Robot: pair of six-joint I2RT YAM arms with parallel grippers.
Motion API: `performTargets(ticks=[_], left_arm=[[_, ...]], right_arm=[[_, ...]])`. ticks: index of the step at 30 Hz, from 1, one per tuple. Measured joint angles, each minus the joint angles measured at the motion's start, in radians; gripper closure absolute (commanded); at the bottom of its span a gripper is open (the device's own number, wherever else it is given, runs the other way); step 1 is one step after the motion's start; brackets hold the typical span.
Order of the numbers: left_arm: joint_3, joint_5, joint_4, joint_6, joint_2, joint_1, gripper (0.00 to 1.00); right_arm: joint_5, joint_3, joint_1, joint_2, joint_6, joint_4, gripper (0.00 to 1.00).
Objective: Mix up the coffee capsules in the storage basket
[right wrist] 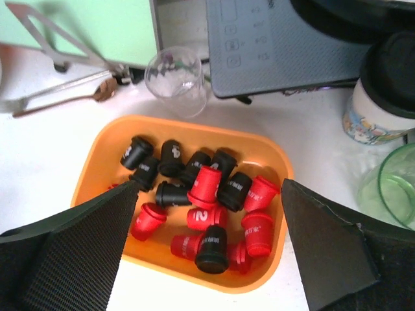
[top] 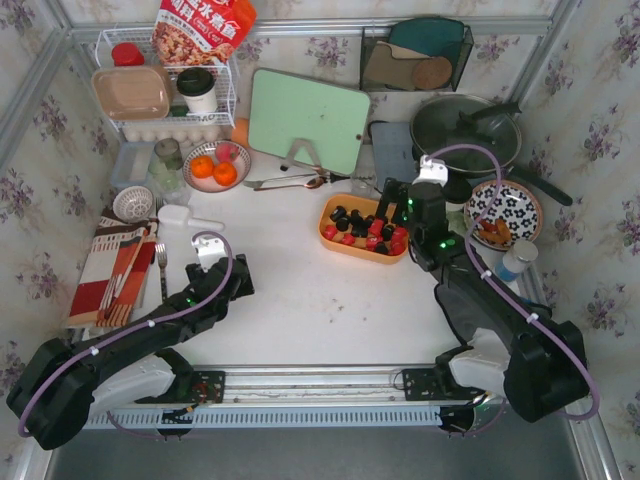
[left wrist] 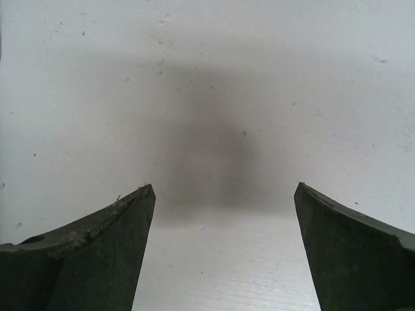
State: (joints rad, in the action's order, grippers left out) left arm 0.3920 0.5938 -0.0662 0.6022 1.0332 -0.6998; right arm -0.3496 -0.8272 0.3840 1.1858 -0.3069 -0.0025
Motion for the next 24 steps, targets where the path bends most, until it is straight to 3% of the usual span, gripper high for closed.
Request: performTargets(ticks=[14,19,24], left_arm=[[0.000,0.000,0.000,0.000,0.003,0.000,0.09],[0.000,0.000,0.000,0.000,0.003,0.000,0.09],[0.000,0.000,0.000,0.000,0.003,0.000,0.09]], right_arm=[[0.117,0.018,0.000,0.106,0.109,-0.021,0.00],[0.131,0.133,-0.001,0.070,0.165,0.103,0.00],[0.011,0.301,-0.002,0.024,0.272,0.302,0.00]])
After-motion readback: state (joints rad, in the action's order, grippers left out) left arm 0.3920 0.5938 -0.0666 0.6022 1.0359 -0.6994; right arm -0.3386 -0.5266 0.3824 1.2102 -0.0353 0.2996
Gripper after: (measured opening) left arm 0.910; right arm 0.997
